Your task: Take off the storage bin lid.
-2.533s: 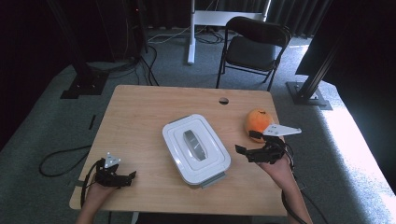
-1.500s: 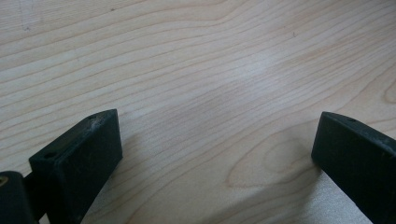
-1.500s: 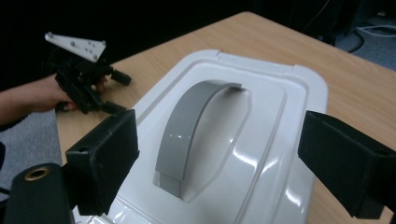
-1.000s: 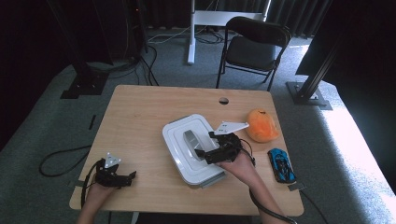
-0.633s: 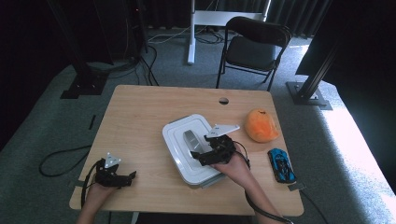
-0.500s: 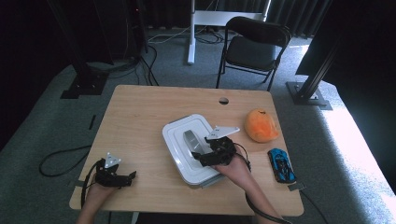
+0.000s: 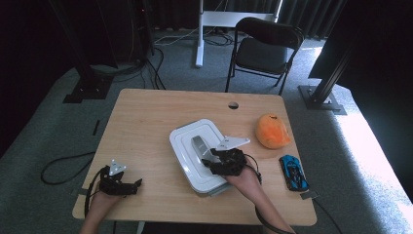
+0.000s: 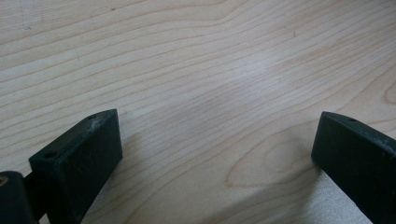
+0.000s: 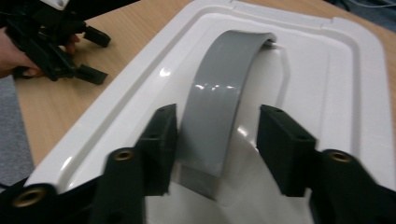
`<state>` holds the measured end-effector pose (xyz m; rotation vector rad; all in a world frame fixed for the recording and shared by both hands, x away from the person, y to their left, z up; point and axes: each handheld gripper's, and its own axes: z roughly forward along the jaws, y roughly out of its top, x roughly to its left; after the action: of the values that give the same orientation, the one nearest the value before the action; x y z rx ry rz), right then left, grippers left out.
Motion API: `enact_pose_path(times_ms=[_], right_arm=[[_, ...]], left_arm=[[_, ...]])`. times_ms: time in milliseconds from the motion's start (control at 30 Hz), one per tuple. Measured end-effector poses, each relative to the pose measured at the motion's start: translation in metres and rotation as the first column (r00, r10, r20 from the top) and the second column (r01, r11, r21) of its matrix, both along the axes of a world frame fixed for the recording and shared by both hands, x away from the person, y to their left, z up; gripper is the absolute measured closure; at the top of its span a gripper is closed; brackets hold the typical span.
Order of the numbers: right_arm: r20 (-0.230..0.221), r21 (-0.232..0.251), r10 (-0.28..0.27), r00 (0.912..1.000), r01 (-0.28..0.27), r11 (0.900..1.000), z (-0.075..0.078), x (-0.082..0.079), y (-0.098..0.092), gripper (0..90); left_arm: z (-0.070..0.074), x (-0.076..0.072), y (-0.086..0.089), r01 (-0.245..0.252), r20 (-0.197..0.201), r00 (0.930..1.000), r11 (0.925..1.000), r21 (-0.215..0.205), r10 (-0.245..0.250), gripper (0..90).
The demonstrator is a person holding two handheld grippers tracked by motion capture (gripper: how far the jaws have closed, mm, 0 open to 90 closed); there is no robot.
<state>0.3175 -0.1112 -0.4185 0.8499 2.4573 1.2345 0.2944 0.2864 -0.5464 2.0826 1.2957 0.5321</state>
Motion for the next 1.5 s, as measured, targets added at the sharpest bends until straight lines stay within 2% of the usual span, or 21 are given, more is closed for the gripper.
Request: enact_pose_path(times_ms=[200,233,467,700,1133,1500], right_arm=[[-0.018,0.005,0.021,0.9996,-0.021,1.0,-0.002,-0.001,0.002,59.6],[-0.019,0.006,0.024,0.9995,-0.024,1.0,-0.002,-0.001,0.002,63.6],[-0.043,0.02,0.02,0.9989,-0.019,1.0,-0.002,-0.001,0.002,65.1],[-0.068,0.066,0.018,0.9976,-0.013,0.998,-0.002,-0.001,-0.001,67.3],[-0.047,0.09,0.022,0.9987,-0.017,0.996,0.013,-0.001,-0.008,68.4],[-0.02,0.111,-0.006,0.9998,0.008,0.994,0.03,0.004,-0.016,68.4]], left_arm=[[0.0,0.0,0.0,0.0,0.0,1.0,1.0,0.0,0.0,2.2],[0.0,0.0,0.0,0.0,0.0,1.0,1.0,0.0,0.0,2.2],[0.0,0.0,0.0,0.0,0.0,1.0,1.0,0.0,0.0,2.2],[0.0,0.0,0.0,0.0,0.0,1.0,1.0,0.0,0.0,2.2],[0.0,0.0,0.0,-0.001,0.0,1.0,1.0,0.0,0.001,2.2],[0.0,0.0,0.0,-0.002,0.001,1.0,1.0,-0.002,0.002,2.2]])
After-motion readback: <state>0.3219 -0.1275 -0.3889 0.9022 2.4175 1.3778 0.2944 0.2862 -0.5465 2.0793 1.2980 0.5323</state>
